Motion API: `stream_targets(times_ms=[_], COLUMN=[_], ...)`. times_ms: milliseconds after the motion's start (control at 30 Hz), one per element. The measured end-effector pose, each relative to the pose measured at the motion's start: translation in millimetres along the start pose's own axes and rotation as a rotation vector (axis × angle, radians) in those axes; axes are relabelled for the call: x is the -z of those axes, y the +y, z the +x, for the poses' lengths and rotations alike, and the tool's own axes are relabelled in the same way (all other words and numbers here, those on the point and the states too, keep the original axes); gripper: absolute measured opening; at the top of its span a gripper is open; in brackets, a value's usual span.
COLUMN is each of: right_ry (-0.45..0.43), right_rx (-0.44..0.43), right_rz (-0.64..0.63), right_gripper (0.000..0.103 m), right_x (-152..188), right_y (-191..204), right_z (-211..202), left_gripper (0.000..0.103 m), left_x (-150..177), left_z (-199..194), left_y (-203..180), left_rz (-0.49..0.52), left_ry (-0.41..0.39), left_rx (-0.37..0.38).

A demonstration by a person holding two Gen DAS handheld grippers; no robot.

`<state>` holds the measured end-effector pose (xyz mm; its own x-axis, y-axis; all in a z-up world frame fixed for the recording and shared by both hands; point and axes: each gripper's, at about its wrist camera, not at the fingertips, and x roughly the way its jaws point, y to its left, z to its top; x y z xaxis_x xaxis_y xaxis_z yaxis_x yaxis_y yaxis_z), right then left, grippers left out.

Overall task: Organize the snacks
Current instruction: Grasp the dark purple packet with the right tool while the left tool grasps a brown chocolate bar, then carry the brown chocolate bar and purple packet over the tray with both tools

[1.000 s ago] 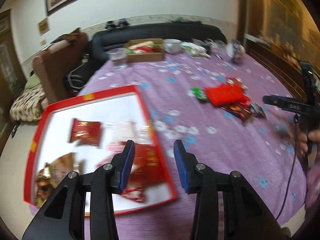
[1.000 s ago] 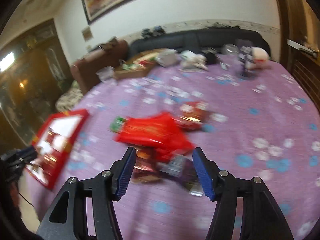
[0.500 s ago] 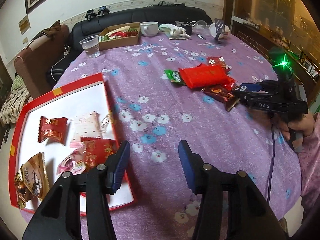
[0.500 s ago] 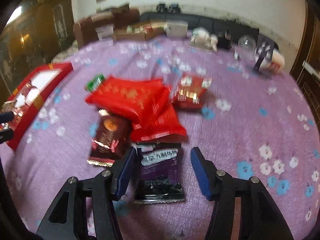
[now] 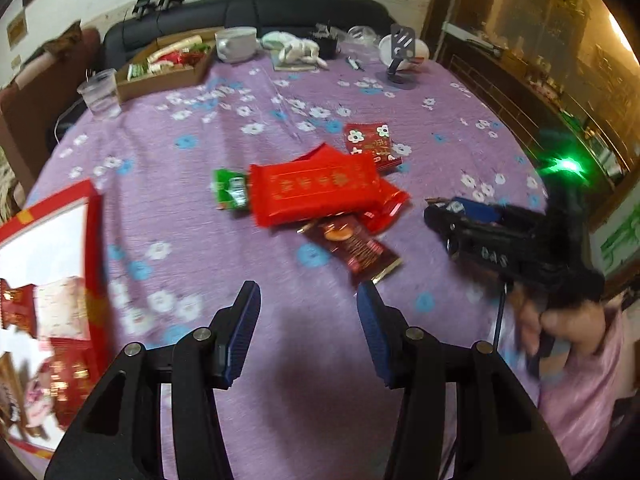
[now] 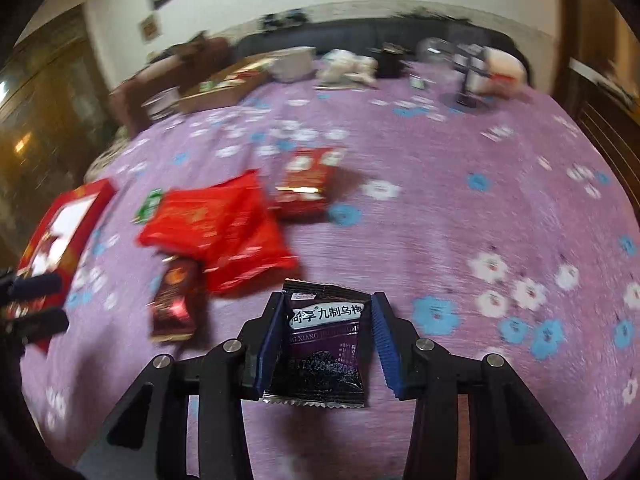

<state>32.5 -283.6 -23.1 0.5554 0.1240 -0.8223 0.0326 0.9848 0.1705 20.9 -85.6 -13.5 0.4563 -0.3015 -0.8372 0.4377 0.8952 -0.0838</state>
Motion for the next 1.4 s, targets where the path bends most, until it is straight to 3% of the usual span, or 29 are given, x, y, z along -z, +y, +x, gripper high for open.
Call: stream_targets(times_ms=[200,400,500,600,700,800,1067,1400], right_ry=[0.004,0.009,0.009,0.009,0.009,0.008,0.005,-0.003], right_rx=[0.0,-0.003,0.004,0.005,0.007,0.008,0.023,0.032], right_rz=[0.009,0.011,0.001,0.0,-0.002,-0.006,-0.031,-0.046], right_gripper=[0.045,0.045,0.046,0.046,0.046,0.046,0.046,0.046], right_x=[-1.4,-2.0,-1.8,-1.7,-1.7,-1.8,-0.6,1.4], right_y=[-1.0,-1.6,-0.1,0.1,0.1,0.0,3.0,5.2], right_z=[-0.6,0.3,0.7,0.6,0.7,0.7,1.2,0.7], left_gripper=[0.048,0.049,0.055,0.053,0.034,0.032,0.03,0.03], left_x=[-15.4,-22.0,-20.5,-17.3,-16.4,-14.7,3.6,53.0], left_z=[34.3,57.7,68.4,66.5,64.5,60.4,47.0,5.2], left_y=[-18.3,-27.8,-30.9,-33.5,-28.3,-15.9,-5.4,19.4], left_rz=[-0.073,-0.087,-0.072,-0.022,0.011,0.003,0.051,0.071], left_ry=[0.061,0.079,0.078,0.058,0.046,0.049,0.05,0.06], left_rx=[0.03,-0.011,-0.02,-0.035,-0.054,-0.017,-0.009,0.02])
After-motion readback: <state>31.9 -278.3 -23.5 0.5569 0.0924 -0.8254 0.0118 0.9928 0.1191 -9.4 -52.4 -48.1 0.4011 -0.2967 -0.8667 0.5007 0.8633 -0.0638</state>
